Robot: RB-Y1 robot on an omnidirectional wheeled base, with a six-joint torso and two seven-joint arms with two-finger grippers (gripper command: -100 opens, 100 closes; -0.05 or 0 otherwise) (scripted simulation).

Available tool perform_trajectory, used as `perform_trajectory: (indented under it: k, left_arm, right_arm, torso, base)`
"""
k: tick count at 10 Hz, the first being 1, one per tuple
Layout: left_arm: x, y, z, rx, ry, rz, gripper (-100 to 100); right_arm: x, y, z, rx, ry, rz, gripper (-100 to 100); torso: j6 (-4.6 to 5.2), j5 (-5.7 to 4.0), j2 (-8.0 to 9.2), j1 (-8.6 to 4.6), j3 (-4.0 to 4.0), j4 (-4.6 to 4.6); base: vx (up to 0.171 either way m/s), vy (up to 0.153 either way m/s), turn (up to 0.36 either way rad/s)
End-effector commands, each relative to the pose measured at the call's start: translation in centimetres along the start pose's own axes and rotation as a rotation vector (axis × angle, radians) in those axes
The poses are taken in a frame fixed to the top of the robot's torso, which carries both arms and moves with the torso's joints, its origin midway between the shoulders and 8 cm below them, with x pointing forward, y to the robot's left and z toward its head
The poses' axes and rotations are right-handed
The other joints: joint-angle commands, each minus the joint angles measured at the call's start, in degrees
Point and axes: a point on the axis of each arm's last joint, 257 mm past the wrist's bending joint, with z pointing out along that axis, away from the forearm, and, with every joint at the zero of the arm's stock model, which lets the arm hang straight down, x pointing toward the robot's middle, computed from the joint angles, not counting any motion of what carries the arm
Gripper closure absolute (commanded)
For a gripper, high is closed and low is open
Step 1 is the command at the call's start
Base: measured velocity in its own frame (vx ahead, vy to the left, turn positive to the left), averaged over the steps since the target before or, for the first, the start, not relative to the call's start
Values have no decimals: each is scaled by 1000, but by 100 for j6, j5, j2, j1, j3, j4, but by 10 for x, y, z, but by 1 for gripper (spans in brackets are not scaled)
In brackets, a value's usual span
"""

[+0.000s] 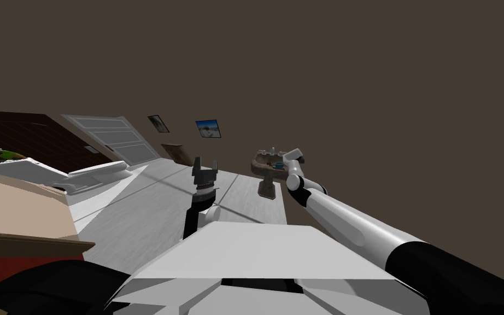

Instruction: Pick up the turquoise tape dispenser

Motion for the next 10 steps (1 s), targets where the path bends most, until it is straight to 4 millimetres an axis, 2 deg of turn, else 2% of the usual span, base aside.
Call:
perform_trajectory:
  k: [1, 2, 4, 5, 7, 8, 9, 10]
  left_arm:
    - [0, 0, 0, 0, 0, 0, 0]
    - [0, 0, 0, 0, 0, 0, 0]
    - [0, 0, 0, 0, 0, 0, 0]
    - [0, 0, 0, 0, 0, 0, 0]
    - [0, 0, 0, 0, 0, 0, 0]
    - [0, 0, 0, 0, 0, 0, 0]
    - [0, 0, 0, 0, 0, 0, 0]
    - [0, 0, 0, 0, 0, 0, 0]
  right_arm:
    - [-26, -2, -5, -13, -71, 12, -100]
    - [-48, -7, -14, -28, -133, 7, -100]
    - [-56, -7, -15, -28, -167, 30, -100]
    - [-76, -15, -27, -37, -235, 43, -100]
    - [-86, -13, -28, -43, -259, 42, -100]
    - [-109, -18, -41, -57, -331, 45, -100]
    - [-114, -17, -42, -59, -347, 50, -100]
    - [-132, -23, -56, -68, -407, 53, -100]
  torso:
    - [0, 0, 0, 0, 0, 0]
    - [0, -1, -2, 0, -1, -1]
    - [1, -3, -5, -6, -3, -2]
    - [2, -1, -3, 1, -2, -2]
    - [1, -1, -4, -1, -3, -1]
    - [2, 0, -4, 5, -3, -2]
    - [1, 0, -5, 1, -3, -2]
    - [2, -2, -7, -2, -4, -3]
  base:
    - [2, -39, 9]
    - [12, -56, 1]
    - [5, -39, 3]
    - [5, -43, -12]
    - [8, -27, 5]
    - [11, -36, -16]
    - [16, -44, 5]
    - [22, -57, -11]
